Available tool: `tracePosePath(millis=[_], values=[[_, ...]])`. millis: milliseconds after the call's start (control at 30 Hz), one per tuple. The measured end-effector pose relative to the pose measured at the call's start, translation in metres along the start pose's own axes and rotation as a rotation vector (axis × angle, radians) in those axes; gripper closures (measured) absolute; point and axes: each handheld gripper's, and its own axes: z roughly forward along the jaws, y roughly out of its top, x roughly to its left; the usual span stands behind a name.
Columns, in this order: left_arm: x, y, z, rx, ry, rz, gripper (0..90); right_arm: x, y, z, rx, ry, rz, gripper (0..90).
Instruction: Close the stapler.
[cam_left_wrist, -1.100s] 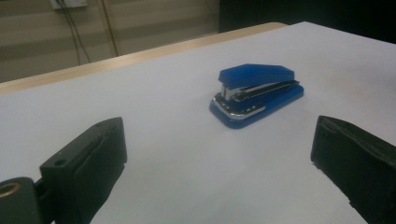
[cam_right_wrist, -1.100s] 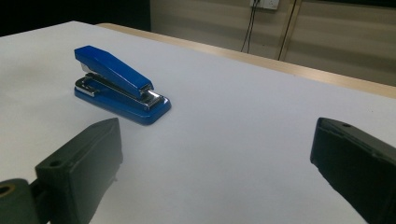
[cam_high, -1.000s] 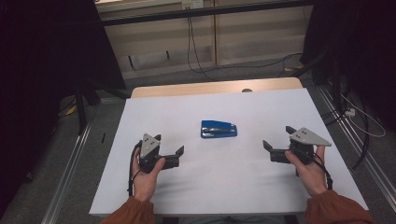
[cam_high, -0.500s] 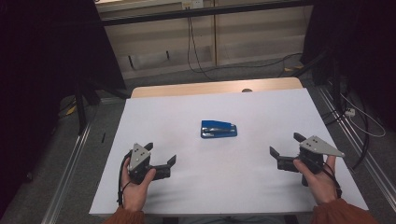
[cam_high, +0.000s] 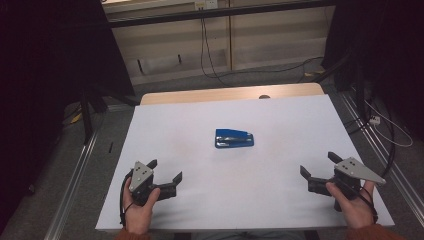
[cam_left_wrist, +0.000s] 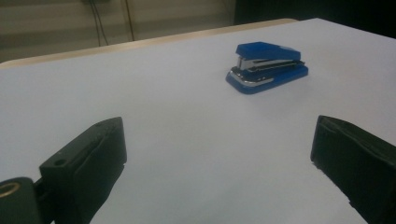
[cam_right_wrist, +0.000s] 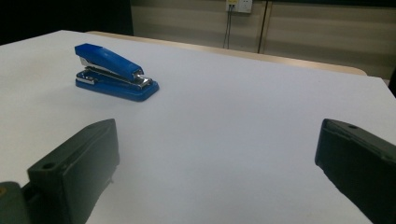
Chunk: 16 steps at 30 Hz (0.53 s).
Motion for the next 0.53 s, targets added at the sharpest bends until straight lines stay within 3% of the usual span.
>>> tracePosePath(millis=[67,167,367,533], values=[[0.0008,-0.0017,-0.0024,0.003,0.020,-0.001,3.6,-0.0005,-0.0017,-0.0028,-0.002,0.006,0.021,0.0],[-0.0009,-0.0031,-0.0031,0.002,0.046,-0.006,3.6,-0.0011,-0.0034,-0.0053,-0.010,-0.008,0.015,0.0],[0.0014,-0.0026,-0.0026,0.002,0.037,-0.026,3.6,0.0019,-0.0059,0.0002,0.002,0.005,0.007,0.0],[0.0005,-0.0032,0.0023,0.025,0.008,-0.015,3.6,0.0000,-0.0048,0.0017,-0.006,0.005,0.013,0.0]])
